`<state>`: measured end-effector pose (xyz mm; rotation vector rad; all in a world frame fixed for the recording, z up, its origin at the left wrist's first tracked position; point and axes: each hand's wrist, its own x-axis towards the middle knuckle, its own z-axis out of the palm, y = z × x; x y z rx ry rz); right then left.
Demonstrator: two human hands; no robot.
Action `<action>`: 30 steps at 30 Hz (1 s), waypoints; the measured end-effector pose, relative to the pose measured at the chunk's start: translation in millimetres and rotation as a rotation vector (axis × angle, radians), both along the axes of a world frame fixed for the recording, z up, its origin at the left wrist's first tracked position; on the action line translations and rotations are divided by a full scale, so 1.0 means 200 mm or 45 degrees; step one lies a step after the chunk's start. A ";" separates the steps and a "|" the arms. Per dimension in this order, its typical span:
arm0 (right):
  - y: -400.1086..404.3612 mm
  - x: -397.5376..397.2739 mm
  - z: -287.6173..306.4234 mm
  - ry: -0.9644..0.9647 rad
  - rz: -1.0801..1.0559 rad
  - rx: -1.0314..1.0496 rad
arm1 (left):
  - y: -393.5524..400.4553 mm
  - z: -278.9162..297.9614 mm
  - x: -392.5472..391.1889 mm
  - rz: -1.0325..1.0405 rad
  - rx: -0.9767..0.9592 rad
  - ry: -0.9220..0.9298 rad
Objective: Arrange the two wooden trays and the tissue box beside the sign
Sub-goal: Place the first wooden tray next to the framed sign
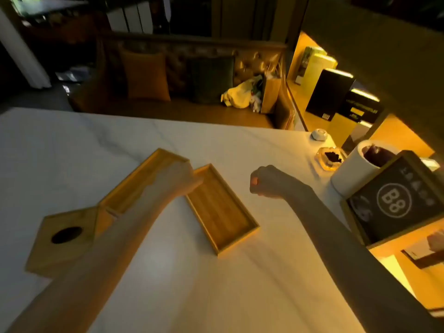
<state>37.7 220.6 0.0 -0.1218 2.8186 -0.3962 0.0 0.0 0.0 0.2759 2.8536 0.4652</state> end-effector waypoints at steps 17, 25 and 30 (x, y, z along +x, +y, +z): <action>-0.08 0.27 -0.84 0.007 -0.449 -0.090 | 0.14 -0.88 0.51 0.198 -0.021 0.043; -0.15 0.26 -0.82 0.095 -0.687 -0.424 | 0.18 -0.90 0.50 0.323 0.322 -0.165; -0.14 0.24 -0.71 0.055 -0.841 -0.683 | 0.08 -0.82 0.48 0.379 0.611 -0.220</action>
